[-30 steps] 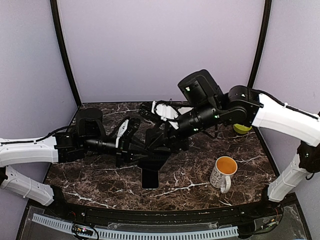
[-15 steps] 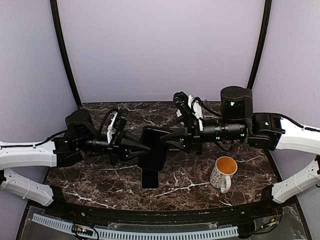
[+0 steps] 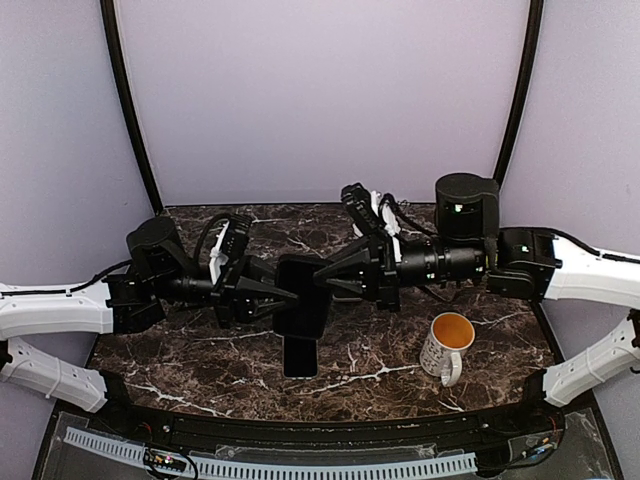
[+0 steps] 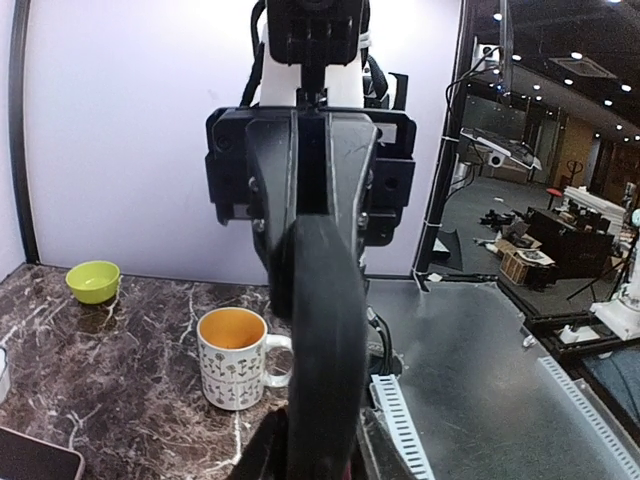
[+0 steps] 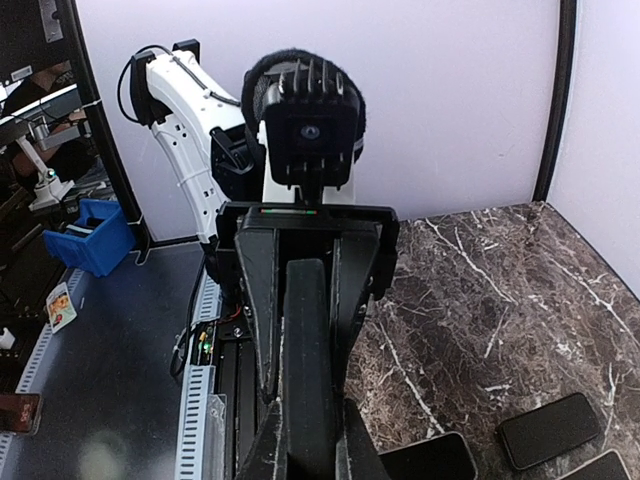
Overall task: Put the phone into the phone case
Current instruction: Press the top right corner of the phone case.
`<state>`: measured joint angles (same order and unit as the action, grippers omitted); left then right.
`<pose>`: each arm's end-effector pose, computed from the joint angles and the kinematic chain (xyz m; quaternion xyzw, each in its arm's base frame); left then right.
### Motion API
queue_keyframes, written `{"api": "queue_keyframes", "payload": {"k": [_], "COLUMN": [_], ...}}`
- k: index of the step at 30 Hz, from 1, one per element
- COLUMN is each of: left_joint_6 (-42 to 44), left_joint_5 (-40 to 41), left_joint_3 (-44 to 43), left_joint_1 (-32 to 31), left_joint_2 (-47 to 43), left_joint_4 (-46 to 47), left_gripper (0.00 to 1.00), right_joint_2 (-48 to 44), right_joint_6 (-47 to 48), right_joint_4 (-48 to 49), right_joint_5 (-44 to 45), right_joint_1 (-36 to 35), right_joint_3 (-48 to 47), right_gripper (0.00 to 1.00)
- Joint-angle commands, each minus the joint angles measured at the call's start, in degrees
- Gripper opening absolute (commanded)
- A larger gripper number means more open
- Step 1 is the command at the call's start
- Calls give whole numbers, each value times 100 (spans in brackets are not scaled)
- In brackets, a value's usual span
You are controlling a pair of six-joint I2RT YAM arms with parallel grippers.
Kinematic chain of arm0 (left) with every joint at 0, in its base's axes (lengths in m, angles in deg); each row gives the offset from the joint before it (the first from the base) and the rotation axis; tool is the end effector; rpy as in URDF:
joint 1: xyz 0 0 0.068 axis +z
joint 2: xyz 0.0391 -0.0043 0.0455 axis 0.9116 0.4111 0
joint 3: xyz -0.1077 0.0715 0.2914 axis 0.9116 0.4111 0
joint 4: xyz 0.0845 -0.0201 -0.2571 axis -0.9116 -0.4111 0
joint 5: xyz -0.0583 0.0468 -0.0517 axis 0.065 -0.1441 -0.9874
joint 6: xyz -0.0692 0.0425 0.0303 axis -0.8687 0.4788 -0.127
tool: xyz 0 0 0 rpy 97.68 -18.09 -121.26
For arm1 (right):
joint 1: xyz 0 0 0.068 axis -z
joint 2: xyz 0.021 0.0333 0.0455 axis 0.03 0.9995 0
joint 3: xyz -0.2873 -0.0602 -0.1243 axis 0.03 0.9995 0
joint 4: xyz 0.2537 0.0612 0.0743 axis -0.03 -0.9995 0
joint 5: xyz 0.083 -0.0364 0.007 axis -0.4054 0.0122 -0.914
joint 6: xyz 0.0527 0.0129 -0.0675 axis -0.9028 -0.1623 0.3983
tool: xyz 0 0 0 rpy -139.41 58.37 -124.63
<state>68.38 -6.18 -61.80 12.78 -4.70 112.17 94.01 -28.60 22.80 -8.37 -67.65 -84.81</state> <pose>0.1230 -0.2492 0.3587 0.4843 0.4646 -0.5656 0.4793 0.1075 0.3027 0.4137 -0.4920 0.5853 0.4593 0.4521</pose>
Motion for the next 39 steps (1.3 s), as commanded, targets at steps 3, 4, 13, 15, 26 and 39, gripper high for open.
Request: {"api": "queue_keyframes", "payload": {"k": [3, 4, 13, 15, 26, 39], "left_joint_6": [-132, -160, -1634, -1778, -1560, -1236], "left_joint_5": [-140, -126, -78, -145, -61, -198], "left_joint_3": [-86, -86, 319, 304, 334, 293], "left_joint_1": [-23, -23, 377, 427, 436, 424], "left_joint_2": [-82, -90, -194, -119, -205, -233], "left_joint_4": [314, 322, 2044, 2144, 1993, 1658], "left_gripper": [1, 0, 0, 0, 0, 0], "right_joint_2": [70, 67, 28, 88, 498, 259], "right_joint_6": [136, 138, -513, -651, -890, -605], "right_joint_4": [312, 285, 950, 1146, 1648, 1498], "right_joint_5": [-127, -65, 200, 112, -1, 343], "right_joint_1": [29, 33, 28, 29, 37, 50], "right_joint_3": [-289, -264, 582, 673, 582, 210], "right_gripper": [0, 0, 45, 45, 0, 47]}}
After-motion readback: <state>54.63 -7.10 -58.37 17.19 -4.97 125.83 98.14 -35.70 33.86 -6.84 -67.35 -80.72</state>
